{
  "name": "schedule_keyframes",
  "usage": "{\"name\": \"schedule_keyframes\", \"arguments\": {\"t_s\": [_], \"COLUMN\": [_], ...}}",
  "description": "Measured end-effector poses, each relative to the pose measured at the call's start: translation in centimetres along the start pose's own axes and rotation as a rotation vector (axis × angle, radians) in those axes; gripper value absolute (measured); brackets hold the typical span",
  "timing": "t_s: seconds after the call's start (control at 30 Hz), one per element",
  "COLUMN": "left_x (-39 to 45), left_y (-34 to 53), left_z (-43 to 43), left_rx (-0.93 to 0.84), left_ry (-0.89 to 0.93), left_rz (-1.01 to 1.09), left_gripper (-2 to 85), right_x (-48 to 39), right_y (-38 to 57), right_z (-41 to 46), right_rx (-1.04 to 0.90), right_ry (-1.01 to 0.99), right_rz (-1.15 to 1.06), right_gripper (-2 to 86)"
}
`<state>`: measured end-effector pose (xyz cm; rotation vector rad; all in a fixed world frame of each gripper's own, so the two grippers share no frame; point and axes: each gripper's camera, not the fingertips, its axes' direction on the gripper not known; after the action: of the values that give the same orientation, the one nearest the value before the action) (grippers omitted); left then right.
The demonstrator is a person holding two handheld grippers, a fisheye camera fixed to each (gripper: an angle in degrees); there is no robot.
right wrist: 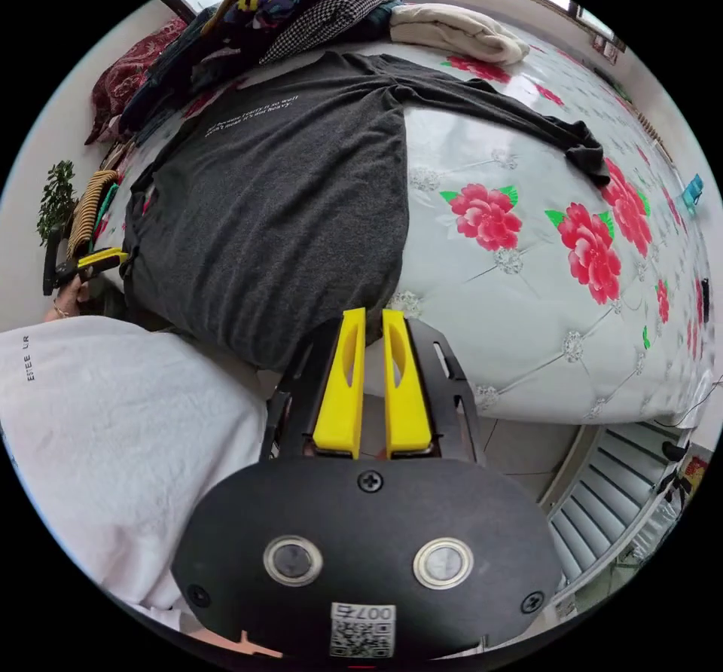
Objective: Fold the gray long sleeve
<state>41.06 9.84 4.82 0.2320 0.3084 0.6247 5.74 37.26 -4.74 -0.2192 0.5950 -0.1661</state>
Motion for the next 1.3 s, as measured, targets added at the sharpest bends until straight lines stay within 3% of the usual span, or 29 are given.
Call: {"name": "schedule_keyframes", "arguments": {"t_s": [0.13,0.3,0.6,0.8,0.9,1.03,1.3], "left_x": [-4.1,-11.0,-17.5,-18.0,-17.1,-13.7,-8.2], "left_y": [1.2,7.6,12.8,6.4,1.1,-8.6,-21.3], "left_z": [-1.9,-3.2,-7.4,-14.3,-14.0,-6.8,1.3], "left_rx": [-0.047,-0.035,0.160,0.339,0.382,0.230,0.131], "left_ry": [-0.067,-0.053,-0.110,-0.147,-0.037,0.121,0.201], "left_rz": [-0.060,-0.252,-0.494,-0.313,-0.164,0.015,0.068], "left_gripper": [0.7,0.7,3.5,5.0,6.2,7.9,8.0], "right_x": [-0.1,2.4,-1.8,-4.5,-5.0,-3.7,2.3], "right_y": [2.7,6.0,2.9,-5.3,-9.8,-15.5,-22.6], "right_z": [-1.3,-0.8,-4.7,-6.0,-6.3,-5.6,-2.8], "right_rx": [-0.028,-0.021,0.173,0.217,0.232,0.202,0.156], "right_ry": [0.078,0.021,-0.043,-0.068,-0.036,0.008,0.005], "right_rz": [-0.032,0.147,0.163,0.103,0.091,0.141,0.230], "right_gripper": [0.4,1.1,4.0,4.6,4.7,4.7,4.6]}}
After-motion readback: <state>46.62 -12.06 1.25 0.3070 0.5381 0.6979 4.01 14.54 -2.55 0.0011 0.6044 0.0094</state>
